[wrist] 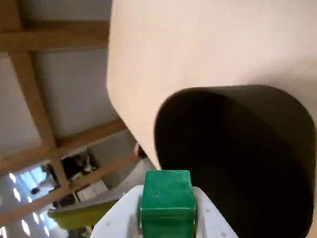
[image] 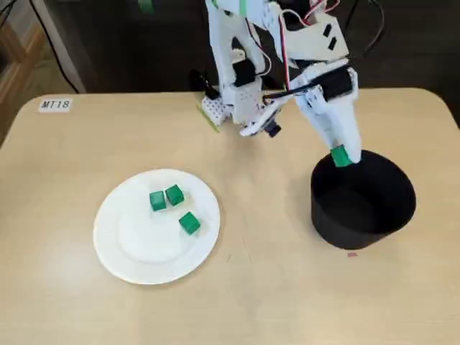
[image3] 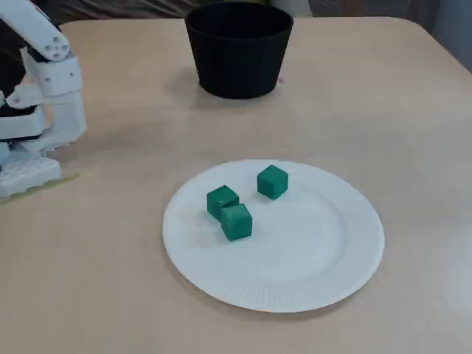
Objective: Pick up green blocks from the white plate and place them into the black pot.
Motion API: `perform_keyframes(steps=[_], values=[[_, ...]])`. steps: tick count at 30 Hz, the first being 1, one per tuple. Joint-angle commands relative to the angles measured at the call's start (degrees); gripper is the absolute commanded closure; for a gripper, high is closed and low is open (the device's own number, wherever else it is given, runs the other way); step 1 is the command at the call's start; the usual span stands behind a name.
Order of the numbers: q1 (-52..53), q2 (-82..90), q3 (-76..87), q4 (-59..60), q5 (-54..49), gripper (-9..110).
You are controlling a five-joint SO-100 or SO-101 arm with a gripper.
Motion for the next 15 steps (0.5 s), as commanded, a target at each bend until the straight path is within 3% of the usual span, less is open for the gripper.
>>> perform_keyframes(steps=[1, 9, 15], values=[[-4.2, -0.6, 2.9, -4.7, -0.5, 104], [-6.1, -6.3, 0.5, -6.7, -2.1, 104], [-5.0, -8.3, -3.2, -1.3, -6.1, 72]])
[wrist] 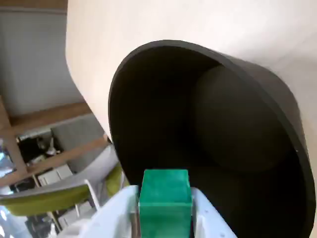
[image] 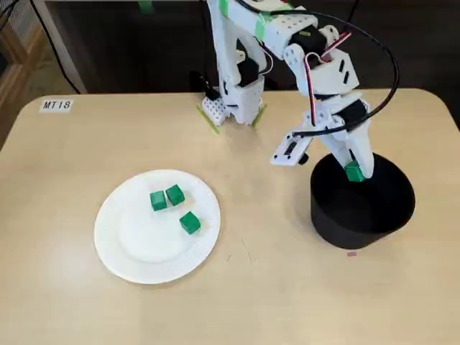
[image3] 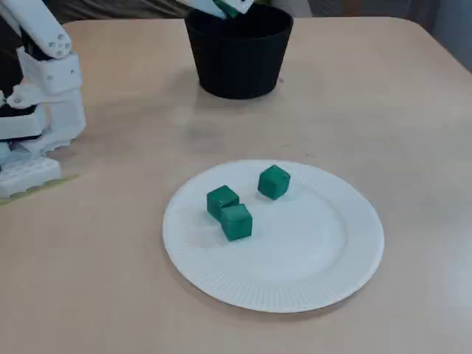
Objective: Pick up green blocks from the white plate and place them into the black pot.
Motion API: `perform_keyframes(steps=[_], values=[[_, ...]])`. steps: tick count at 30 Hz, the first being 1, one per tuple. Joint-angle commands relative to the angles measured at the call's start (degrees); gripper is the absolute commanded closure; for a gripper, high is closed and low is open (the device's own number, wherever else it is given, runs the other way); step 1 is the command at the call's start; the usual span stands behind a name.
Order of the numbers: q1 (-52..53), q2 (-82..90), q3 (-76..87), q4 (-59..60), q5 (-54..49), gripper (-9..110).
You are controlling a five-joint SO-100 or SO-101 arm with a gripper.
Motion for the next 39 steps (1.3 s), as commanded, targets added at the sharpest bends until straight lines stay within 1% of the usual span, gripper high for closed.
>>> perform_keyframes(steps=[1, 4, 7, 8, 10, 12, 16, 20, 23, 25, 33, 34, 36, 39], values=[[0.9, -0.9, -5.4, 3.1, -2.4, 70], [1.1, -3.6, -10.0, 7.6, -4.1, 66], [1.5, -5.9, -13.5, 10.3, -4.7, 67], [2.0, -6.2, -14.8, 11.5, -4.8, 71], [5.1, -6.8, -18.6, 17.1, -5.2, 85], [10.2, -6.4, -23.0, 23.9, -6.7, 104], [22.9, -2.7, -25.8, 31.2, -11.0, 104], [37.9, -0.4, -25.8, 38.8, -15.3, 104], [47.0, -1.2, -24.2, 41.4, -19.6, 104], [50.4, -2.5, -23.1, 41.4, -22.7, 104], [55.1, -12.6, -22.4, 40.0, -35.8, 104], [55.8, -13.4, -22.4, 40.0, -35.4, 104], [56.6, -14.1, -21.4, 38.4, -30.7, 104], [56.1, -14.3, -20.8, 35.8, -19.2, 104]])
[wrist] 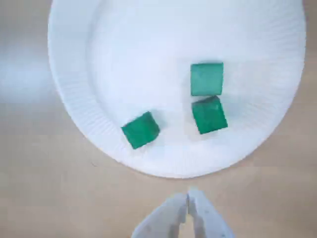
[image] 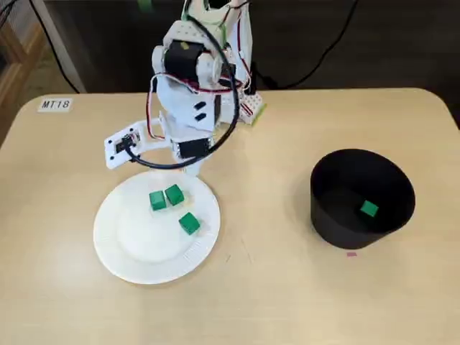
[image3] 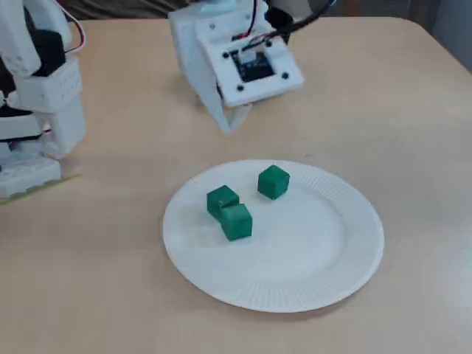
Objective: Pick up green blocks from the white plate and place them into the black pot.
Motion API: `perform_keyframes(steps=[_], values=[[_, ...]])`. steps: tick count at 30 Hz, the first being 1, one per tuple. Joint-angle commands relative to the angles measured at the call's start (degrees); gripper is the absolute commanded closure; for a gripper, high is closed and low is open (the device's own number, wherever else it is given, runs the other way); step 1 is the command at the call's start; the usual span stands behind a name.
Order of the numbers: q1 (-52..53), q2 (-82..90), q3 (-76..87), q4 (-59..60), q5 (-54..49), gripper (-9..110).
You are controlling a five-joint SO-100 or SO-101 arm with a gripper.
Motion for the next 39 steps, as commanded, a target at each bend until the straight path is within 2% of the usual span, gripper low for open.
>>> perform_keyframes(steps=[1, 9, 13, 16, 20, 28, 39], values=[[-0.9, -0.5, -0.1, -2.4, 12.0, 104], [-4.0, -7.9, -6.2, -2.5, 33.0, 104], [-4.5, -9.5, -6.8, -1.6, 38.9, 80], [-4.9, -9.9, -6.9, -0.9, 43.4, 72], [-5.8, -11.4, -6.9, -0.9, 49.0, 70], [-5.2, -14.4, -7.1, 0.0, 53.0, 68], [-4.0, -20.3, -7.4, -6.0, 54.3, 69]])
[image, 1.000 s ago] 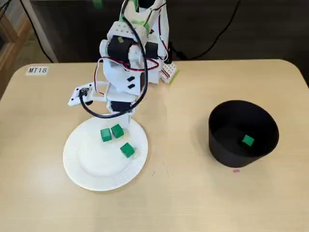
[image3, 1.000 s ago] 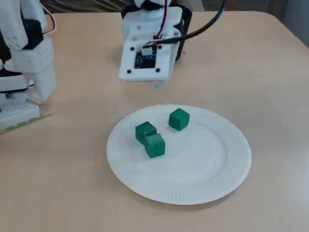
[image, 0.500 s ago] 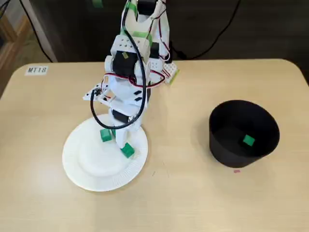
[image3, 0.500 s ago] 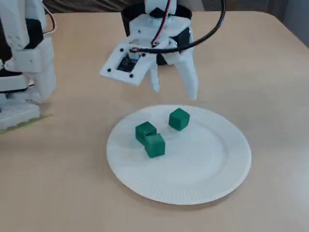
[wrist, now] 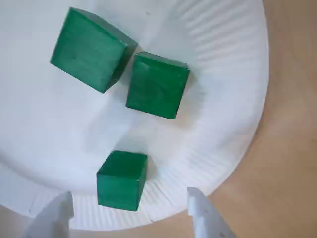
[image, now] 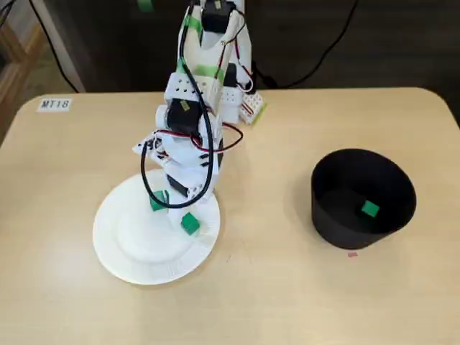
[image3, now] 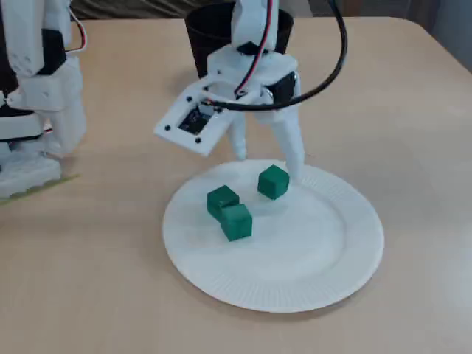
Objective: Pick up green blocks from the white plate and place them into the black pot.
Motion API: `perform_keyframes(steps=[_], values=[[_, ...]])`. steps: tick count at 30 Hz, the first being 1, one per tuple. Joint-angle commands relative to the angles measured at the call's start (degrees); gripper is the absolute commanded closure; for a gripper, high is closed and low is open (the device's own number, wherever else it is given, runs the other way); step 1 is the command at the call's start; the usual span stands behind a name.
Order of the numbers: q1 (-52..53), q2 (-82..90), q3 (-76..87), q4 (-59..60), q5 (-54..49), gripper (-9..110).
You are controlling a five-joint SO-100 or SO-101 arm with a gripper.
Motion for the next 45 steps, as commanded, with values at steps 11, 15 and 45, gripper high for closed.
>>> perform_keyframes(steps=[11, 15, 45], values=[[2.2, -5.4, -5.4, -5.9, 0.4, 74], [2.2, -6.6, -6.6, -7.1, 1.1, 83], [-24.7, 12.7, -26.5, -12.7, -31.6, 104]])
